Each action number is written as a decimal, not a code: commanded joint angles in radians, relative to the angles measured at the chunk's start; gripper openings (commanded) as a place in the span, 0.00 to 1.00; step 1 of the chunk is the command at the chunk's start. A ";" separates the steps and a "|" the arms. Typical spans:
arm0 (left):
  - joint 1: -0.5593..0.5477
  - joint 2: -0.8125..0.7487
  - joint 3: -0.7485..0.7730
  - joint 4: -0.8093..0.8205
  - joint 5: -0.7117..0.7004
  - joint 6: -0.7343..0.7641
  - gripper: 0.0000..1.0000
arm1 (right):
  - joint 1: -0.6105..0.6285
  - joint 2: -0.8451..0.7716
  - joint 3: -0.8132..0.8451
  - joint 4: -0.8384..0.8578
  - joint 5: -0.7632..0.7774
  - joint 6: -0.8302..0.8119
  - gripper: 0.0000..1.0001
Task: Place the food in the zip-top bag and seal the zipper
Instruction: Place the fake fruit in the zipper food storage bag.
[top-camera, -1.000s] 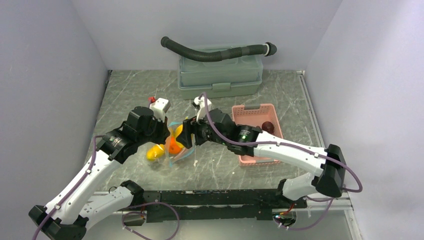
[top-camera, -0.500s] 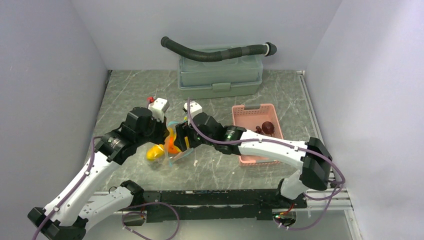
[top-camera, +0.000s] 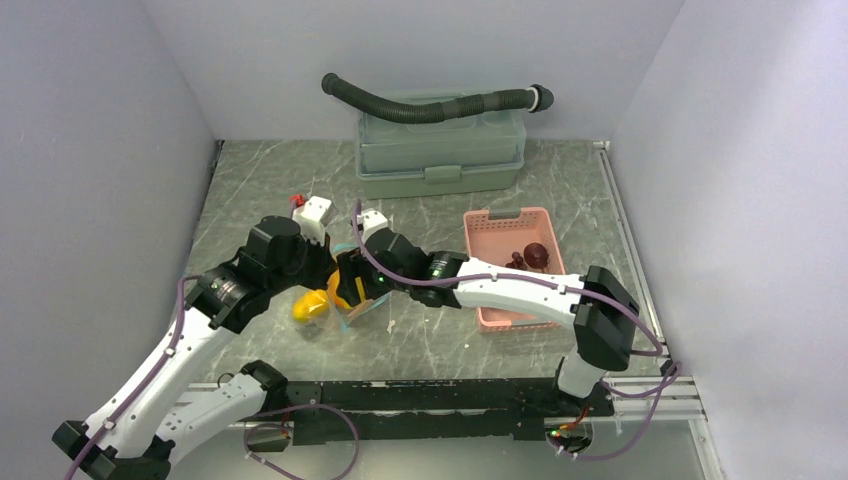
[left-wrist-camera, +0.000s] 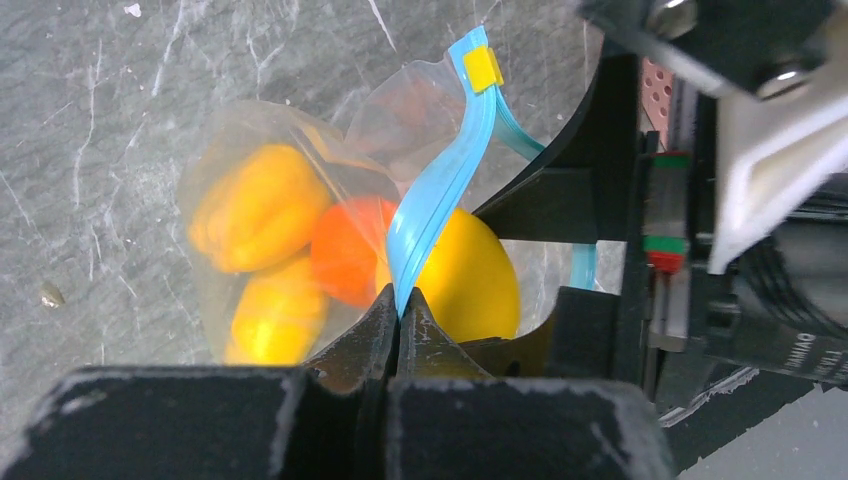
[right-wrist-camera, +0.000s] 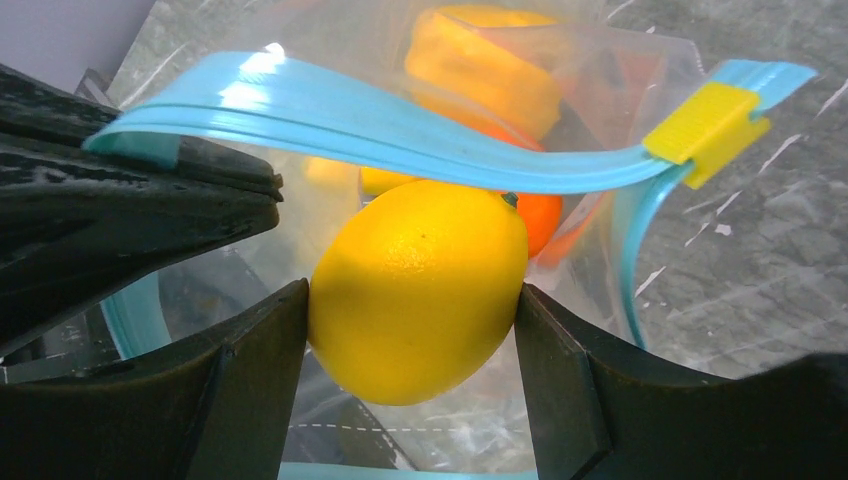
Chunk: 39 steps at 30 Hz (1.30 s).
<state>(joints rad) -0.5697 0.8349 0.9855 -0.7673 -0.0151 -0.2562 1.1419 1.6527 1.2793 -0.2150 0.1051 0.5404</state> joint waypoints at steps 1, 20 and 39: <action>-0.001 -0.019 0.001 0.029 0.006 0.012 0.00 | 0.009 0.014 0.048 0.060 -0.025 0.020 0.27; -0.001 -0.013 0.001 0.028 0.006 0.011 0.00 | 0.009 -0.059 -0.009 0.118 -0.007 0.062 0.89; -0.001 -0.004 0.001 0.023 -0.004 0.009 0.00 | 0.009 -0.299 -0.087 0.024 0.150 0.015 0.90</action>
<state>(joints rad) -0.5697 0.8310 0.9855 -0.7677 -0.0158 -0.2562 1.1469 1.4319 1.2060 -0.1711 0.1673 0.5854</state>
